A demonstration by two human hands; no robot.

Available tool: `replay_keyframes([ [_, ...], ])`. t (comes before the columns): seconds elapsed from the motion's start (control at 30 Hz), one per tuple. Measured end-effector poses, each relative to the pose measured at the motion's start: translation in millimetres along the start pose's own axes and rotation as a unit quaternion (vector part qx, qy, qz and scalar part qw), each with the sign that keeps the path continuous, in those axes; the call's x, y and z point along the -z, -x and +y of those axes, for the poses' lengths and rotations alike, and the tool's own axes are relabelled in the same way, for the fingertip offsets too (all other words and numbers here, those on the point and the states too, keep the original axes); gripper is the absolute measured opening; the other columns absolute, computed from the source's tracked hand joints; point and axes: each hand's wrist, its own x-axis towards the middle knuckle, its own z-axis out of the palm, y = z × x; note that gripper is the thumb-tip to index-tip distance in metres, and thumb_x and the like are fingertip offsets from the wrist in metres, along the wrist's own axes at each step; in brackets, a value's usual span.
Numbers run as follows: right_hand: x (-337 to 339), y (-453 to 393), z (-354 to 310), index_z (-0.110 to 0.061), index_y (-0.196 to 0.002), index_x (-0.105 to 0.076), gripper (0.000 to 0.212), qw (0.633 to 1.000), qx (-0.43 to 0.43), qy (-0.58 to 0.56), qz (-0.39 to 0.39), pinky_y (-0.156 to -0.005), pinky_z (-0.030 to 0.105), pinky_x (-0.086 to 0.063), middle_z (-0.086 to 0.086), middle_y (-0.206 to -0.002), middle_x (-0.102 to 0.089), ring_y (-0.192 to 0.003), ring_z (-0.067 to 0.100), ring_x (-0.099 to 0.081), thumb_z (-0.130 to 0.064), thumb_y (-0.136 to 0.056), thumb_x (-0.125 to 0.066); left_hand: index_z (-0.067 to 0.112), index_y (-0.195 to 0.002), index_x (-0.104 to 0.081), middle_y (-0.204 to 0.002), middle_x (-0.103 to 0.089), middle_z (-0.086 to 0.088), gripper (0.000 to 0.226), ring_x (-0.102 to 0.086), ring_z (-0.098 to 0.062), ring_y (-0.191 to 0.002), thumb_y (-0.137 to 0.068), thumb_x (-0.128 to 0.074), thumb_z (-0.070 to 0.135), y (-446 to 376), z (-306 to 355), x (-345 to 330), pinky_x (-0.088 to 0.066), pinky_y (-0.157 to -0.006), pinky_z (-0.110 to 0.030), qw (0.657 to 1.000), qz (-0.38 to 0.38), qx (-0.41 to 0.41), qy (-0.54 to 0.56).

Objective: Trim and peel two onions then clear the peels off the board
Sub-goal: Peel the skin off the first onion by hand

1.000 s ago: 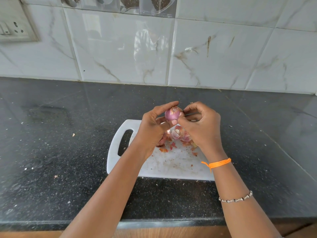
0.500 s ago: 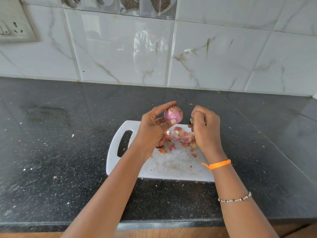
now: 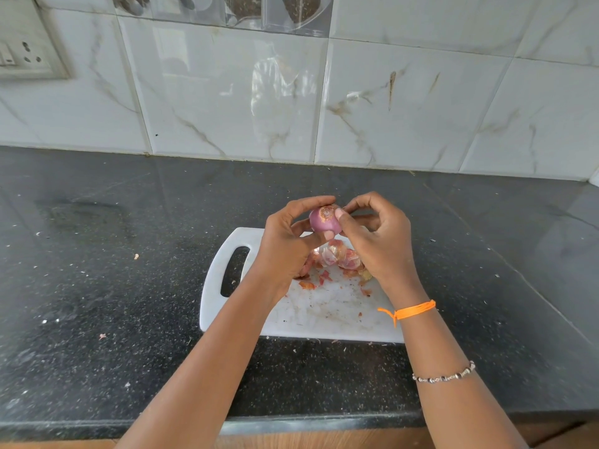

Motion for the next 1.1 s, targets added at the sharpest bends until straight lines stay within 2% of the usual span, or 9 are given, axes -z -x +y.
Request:
replay_keyframes([
  [0.13, 0.8, -0.9, -0.8, -0.009, -0.081, -0.062, 0.009, 1.0, 0.017, 0.012, 0.018, -0.068, 0.014, -0.05, -0.003, -0.079, -0.064, -0.074, 0.006, -0.063, 0.0, -0.081, -0.063, 0.022, -0.103, -0.066, -0.116, -0.065, -0.008, 0.047, -0.065, -0.014, -0.095, -0.075, -0.066, -0.016, 0.0, -0.2, -0.1, -0.052, -0.073, -0.019, 1.0, 0.002, -0.005, -0.011],
  [0.23, 5.6, -3.1, 0.9, -0.008, -0.062, -0.055, 0.026, 0.998, 0.03, 0.004, 0.049, -0.058, 0.033, -0.047, 0.001, -0.06, -0.054, -0.058, 0.016, -0.052, 0.01, -0.075, -0.042, 0.027, -0.102, -0.066, -0.115, -0.066, -0.003, 0.049, -0.066, -0.013, -0.096, -0.075, -0.066, -0.015, -1.3, -0.8, 0.4, -0.053, -0.076, -0.02, 1.0, 0.012, -0.002, -0.017],
  [0.3, 6.7, -3.2, 1.6, -0.006, -0.052, -0.041, 0.023, 0.998, 0.006, -0.023, 0.051, -0.05, 0.038, -0.041, 0.002, -0.049, -0.036, -0.048, 0.016, -0.034, 0.001, -0.073, -0.036, 0.028, -0.103, -0.065, -0.112, -0.067, 0.003, 0.052, -0.065, -0.009, -0.093, -0.075, -0.067, -0.015, -2.0, -1.1, 0.6, -0.054, -0.076, -0.021, 0.999, 0.019, 0.0, -0.027],
  [0.37, 6.0, -3.1, 2.3, -0.004, -0.052, -0.031, 0.025, 0.998, -0.025, -0.045, 0.044, -0.051, 0.039, -0.038, -0.002, -0.05, -0.027, -0.053, 0.013, -0.026, -0.01, -0.075, -0.04, 0.027, -0.105, -0.064, -0.108, -0.066, 0.005, 0.054, -0.064, -0.004, -0.089, -0.074, -0.067, -0.017, -1.9, -1.2, 0.9, -0.054, -0.074, -0.021, 0.999, 0.019, -0.001, -0.033],
  [0.47, 6.2, -3.5, 1.5, -0.011, -0.061, -0.045, 0.029, 0.992, -0.089, -0.085, -0.025, -0.057, 0.037, -0.044, -0.008, -0.058, -0.044, -0.06, 0.013, -0.043, -0.025, -0.084, -0.056, 0.024, -0.11, -0.062, -0.11, -0.064, 0.003, 0.056, -0.063, -0.005, -0.091, -0.072, -0.068, -0.017, -0.9, -1.2, 0.6, -0.054, -0.074, -0.023, 0.998, 0.023, -0.02, -0.046],
  [0.57, 3.9, -1.7, -0.3, -0.02, -0.094, -0.063, 0.018, 0.979, -0.109, -0.109, -0.13, -0.071, 0.032, -0.057, -0.007, -0.092, -0.065, -0.087, 0.013, -0.066, -0.034, -0.083, -0.062, 0.02, -0.112, -0.059, -0.121, -0.054, -0.002, 0.06, -0.063, -0.011, -0.1, -0.068, -0.07, -0.019, -1.5, -1.5, -1.4, -0.056, -0.08, -0.027, 0.996, 0.038, -0.05, -0.058],
  [0.7, 4.5, -0.8, -0.8, -0.015, -0.111, -0.062, 0.025, 0.97, -0.103, -0.17, -0.143, -0.076, 0.028, -0.056, 0.005, -0.107, -0.065, -0.095, 0.014, -0.066, -0.015, -0.086, -0.067, 0.013, -0.115, -0.057, -0.121, -0.057, -0.009, 0.06, -0.064, -0.013, -0.102, -0.065, -0.076, -0.015, -2.0, -3.0, -2.8, -0.056, -0.081, -0.026, 0.996, 0.043, -0.057, -0.056],
  [0.9, 3.7, -0.2, -3.6, -0.007, -0.11, -0.055, 0.018, 0.946, -0.151, -0.25, -0.139, -0.077, 0.024, -0.055, 0.006, -0.102, -0.068, -0.094, 0.016, -0.069, -0.008, -0.093, -0.055, 0.007, -0.114, -0.062, -0.103, -0.07, 0.002, 0.043, -0.066, -0.003, -0.095, -0.074, -0.073, -0.003, -1.9, 0.4, -1.4, -0.052, -0.076, -0.016, 0.998, 0.043, -0.04, -0.01],
  [1.1, 5.7, -1.8, -1.5, -0.007, -0.093, -0.058, 0.009, 0.967, -0.147, -0.179, -0.107, -0.076, 0.035, -0.058, 0.007, -0.089, -0.07, -0.083, 0.021, -0.072, -0.01, -0.097, -0.051, 0.014, -0.114, -0.064, -0.104, -0.071, 0.002, 0.035, -0.067, -0.007, -0.095, -0.08, -0.071, 0.01, -3.4, -2.7, -1.1, -0.051, -0.079, -0.018, 0.998, 0.041, -0.021, -0.04],
])
